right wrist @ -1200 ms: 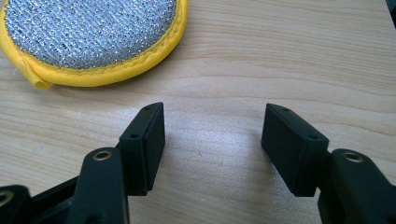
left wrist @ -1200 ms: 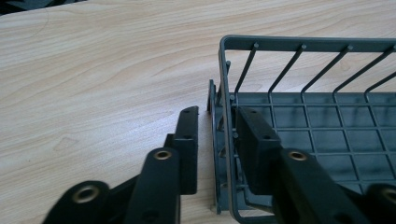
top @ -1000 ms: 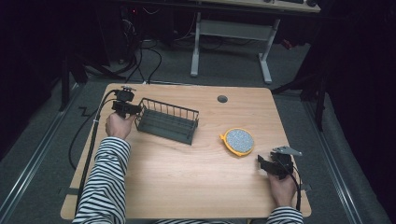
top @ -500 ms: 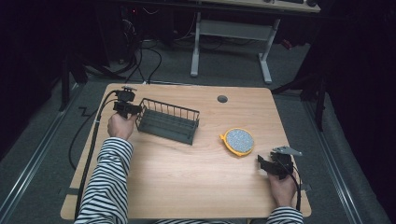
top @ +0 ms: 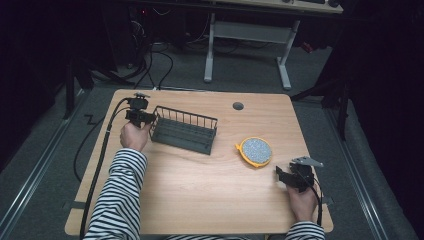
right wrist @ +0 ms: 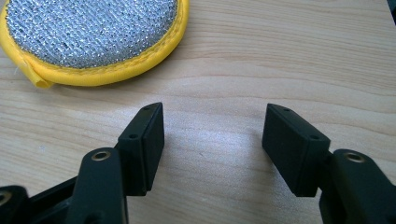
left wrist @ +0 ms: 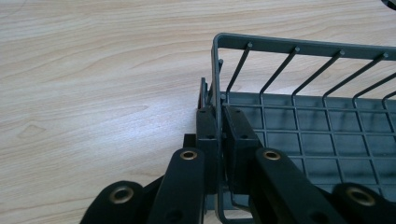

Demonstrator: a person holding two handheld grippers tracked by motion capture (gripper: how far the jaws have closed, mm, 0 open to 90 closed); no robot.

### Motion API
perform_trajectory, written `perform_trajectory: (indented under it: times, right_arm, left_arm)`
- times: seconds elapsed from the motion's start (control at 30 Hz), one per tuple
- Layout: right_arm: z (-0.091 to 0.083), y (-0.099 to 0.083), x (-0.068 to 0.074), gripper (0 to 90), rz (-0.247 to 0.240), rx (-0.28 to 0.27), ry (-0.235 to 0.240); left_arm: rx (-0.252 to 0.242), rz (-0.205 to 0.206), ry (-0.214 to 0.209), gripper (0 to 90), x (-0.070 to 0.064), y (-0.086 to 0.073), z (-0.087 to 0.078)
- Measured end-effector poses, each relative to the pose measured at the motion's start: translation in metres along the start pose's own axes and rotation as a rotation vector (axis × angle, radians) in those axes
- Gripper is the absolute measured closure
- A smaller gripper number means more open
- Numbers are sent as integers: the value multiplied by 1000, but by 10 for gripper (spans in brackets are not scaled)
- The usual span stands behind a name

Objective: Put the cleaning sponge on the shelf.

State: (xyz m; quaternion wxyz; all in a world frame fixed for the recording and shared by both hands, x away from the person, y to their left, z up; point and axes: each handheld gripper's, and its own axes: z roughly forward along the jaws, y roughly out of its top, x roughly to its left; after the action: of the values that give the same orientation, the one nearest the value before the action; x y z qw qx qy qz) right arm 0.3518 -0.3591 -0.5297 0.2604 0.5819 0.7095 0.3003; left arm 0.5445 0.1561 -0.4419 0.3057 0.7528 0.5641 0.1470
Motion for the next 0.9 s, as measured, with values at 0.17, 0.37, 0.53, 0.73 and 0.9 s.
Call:
perform_trajectory:
  times: [0.17, 0.37, 0.53, 0.73, 0.9]
  right_arm:
    - [0, 0, 0, 393, 1, 0, 0]
    - [0, 0, 0, 393, -1, 0, 0]
    - [0, 0, 0, 391, -1, 0, 1]
    - [0, 0, 0, 390, -1, 0, 1]
    - [0, 0, 0, 390, -1, 1, 1]
  left_arm:
    - [-12, -38, -15, 859, -5, -2, -1]
    - [-30, -45, -16, 858, -13, -8, -5]
    - [-34, -32, -26, 855, -20, -9, -9]
    - [-36, -30, -46, 852, -28, -13, -9]
    - [-31, -19, -49, 852, -33, -16, -8]
